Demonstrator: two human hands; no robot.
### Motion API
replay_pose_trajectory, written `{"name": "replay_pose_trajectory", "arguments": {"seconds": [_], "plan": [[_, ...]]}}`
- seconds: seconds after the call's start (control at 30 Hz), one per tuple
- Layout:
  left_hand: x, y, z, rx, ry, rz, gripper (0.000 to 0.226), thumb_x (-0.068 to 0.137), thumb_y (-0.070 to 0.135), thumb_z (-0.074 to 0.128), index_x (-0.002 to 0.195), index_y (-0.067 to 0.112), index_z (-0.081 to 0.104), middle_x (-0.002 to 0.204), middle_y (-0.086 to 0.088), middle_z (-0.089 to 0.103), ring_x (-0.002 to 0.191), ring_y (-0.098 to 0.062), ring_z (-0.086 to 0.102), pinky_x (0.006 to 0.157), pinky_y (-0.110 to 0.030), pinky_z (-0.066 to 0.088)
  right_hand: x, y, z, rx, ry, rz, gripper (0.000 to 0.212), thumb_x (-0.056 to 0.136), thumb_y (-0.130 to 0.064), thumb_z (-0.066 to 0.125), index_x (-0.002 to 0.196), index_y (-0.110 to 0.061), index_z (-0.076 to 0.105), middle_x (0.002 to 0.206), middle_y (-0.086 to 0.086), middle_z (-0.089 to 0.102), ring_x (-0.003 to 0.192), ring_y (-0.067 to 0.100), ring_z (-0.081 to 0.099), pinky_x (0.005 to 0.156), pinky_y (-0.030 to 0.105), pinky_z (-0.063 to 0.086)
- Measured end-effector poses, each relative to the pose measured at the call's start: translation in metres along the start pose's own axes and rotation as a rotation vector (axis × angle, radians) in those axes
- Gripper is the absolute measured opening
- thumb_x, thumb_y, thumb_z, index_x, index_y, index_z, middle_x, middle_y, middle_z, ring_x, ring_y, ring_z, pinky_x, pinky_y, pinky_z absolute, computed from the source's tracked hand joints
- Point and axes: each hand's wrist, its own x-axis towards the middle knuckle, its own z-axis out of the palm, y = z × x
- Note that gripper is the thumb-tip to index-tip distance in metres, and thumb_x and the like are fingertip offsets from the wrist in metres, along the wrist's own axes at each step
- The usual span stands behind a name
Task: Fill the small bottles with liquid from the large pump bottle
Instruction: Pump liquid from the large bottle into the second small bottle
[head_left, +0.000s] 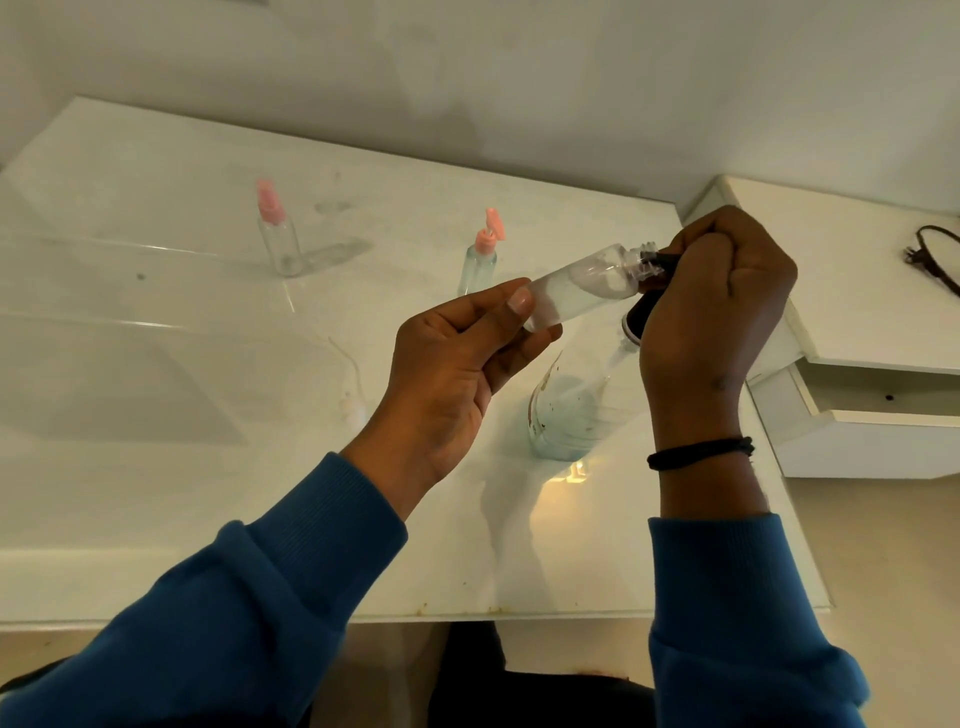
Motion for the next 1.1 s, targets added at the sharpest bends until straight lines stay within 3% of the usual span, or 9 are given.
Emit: {"name": "replay_pose_trajectory", "arguments": {"seconds": [0.13,0.3,0.47,0.67,0.93,1.1], "plan": [[0.0001,-0.0002,-0.0013,-0.003,0.01,0.004,0.045,0.081,0.014,0.07,0.122,-0.005,0.067,0.117,-0.018,0.074,0.103,-0.032,0.074,0.082,-0.027,0.06,-0.006,0.0023,0.0033,-0.008,-0.004,0.006,0.021,0.079,0.002,0.033,0.064,-0.003,0.048,0.053,-0.008,0.037,0.056,0.022,0.035,0.049,0.02,0.03],[-0.0006,0.0,-0.0007,-0.014,0.016,0.003,0.046,0.078,0.015,0.071,0.12,-0.005,0.068,0.117,-0.019,0.073,0.1,-0.032,0.074,0.08,-0.026,0.06,-0.0025,0.0,0.0,0.032,-0.017,0.028,0.029,0.078,0.002,0.032,0.058,-0.017,0.043,0.051,-0.011,0.038,0.05,0.018,0.037,0.047,0.016,0.034],[-0.0012,-0.0011,-0.0002,-0.012,0.013,-0.009,0.042,0.085,0.013,0.068,0.123,-0.005,0.067,0.117,-0.019,0.073,0.103,-0.032,0.073,0.079,-0.025,0.06,-0.0037,0.0037,0.0019,0.001,-0.013,0.012,0.029,0.078,0.001,0.033,0.059,-0.019,0.041,0.049,-0.014,0.037,0.052,0.015,0.034,0.049,0.019,0.03],[-0.0009,0.002,0.0003,-0.012,0.001,-0.001,0.045,0.078,0.017,0.07,0.119,-0.002,0.069,0.117,-0.017,0.074,0.103,-0.031,0.074,0.08,-0.026,0.06,-0.0002,-0.0005,-0.0003,0.011,-0.038,0.006,0.03,0.079,0.002,0.033,0.059,-0.018,0.043,0.049,-0.015,0.039,0.05,0.008,0.037,0.048,0.015,0.034],[-0.0011,0.0035,-0.0011,-0.003,0.004,0.016,0.042,0.081,0.015,0.07,0.12,-0.003,0.068,0.117,-0.017,0.074,0.104,-0.029,0.074,0.083,-0.028,0.06,-0.0042,0.0007,0.0009,0.032,-0.024,0.03,0.026,0.078,0.002,0.033,0.06,-0.013,0.042,0.051,-0.012,0.035,0.053,0.019,0.034,0.048,0.017,0.032],[-0.0005,0.0054,-0.0004,0.01,0.001,0.022,0.035,0.089,0.011,0.067,0.121,-0.002,0.068,0.118,-0.015,0.074,0.103,-0.029,0.074,0.08,-0.025,0.06,-0.0045,0.0017,0.0035,0.019,-0.017,0.009,0.03,0.079,0.003,0.034,0.059,-0.019,0.04,0.049,-0.015,0.037,0.052,0.012,0.033,0.05,0.019,0.031]]}}
